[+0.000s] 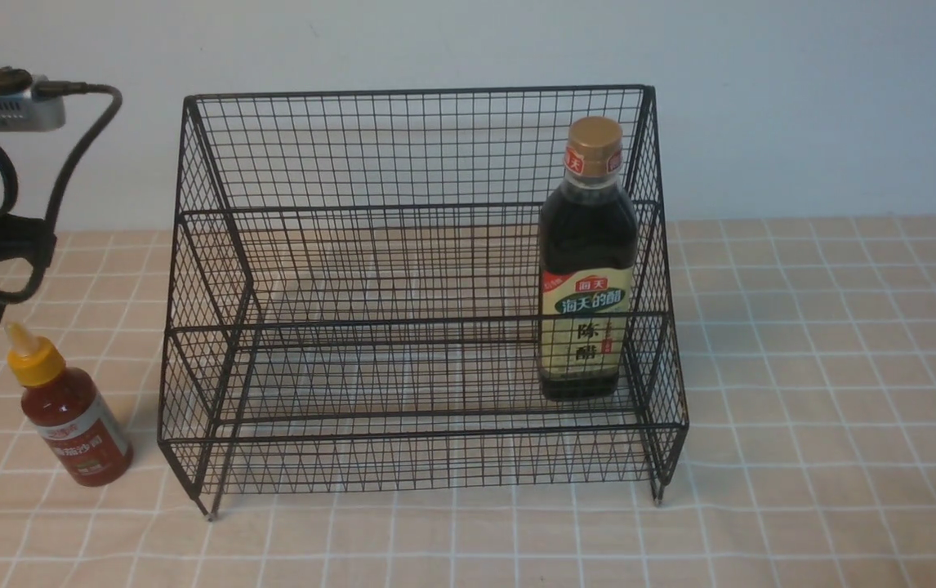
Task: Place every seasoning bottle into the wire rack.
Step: Use the left arm to grab the condiment bottle closest to it
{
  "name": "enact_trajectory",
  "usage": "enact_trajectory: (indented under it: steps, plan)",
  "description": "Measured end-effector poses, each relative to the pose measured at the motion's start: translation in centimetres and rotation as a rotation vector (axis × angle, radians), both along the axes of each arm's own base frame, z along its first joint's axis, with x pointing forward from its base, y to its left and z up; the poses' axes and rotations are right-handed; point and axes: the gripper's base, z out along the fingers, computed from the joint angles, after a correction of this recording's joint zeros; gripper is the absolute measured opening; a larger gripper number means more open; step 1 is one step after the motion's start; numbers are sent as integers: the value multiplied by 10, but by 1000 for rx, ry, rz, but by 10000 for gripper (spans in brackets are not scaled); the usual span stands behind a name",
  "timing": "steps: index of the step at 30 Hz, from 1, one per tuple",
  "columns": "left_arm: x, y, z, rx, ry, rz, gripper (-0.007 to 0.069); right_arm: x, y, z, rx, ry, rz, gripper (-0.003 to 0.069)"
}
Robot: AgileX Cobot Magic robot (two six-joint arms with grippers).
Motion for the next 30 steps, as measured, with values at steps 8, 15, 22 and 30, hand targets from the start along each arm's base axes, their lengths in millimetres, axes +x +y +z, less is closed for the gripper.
enact_trajectory:
  steps: [8, 15, 22, 30]
  plan:
    - [18, 5, -18, 48, 7, -46, 515, 0, 0, 0, 0, 0, 0, -12]
    - [33, 8, -45, 50, 75, -49, 680, 0, 0, 0, 0, 0, 0, -12]
    - [45, 9, -73, 38, 154, -51, 618, 0, 0, 0, 0, 0, 0, -12]
    - [47, 9, -80, 35, 176, -50, 353, 0, 0, 0, 0, 0, 0, -12]
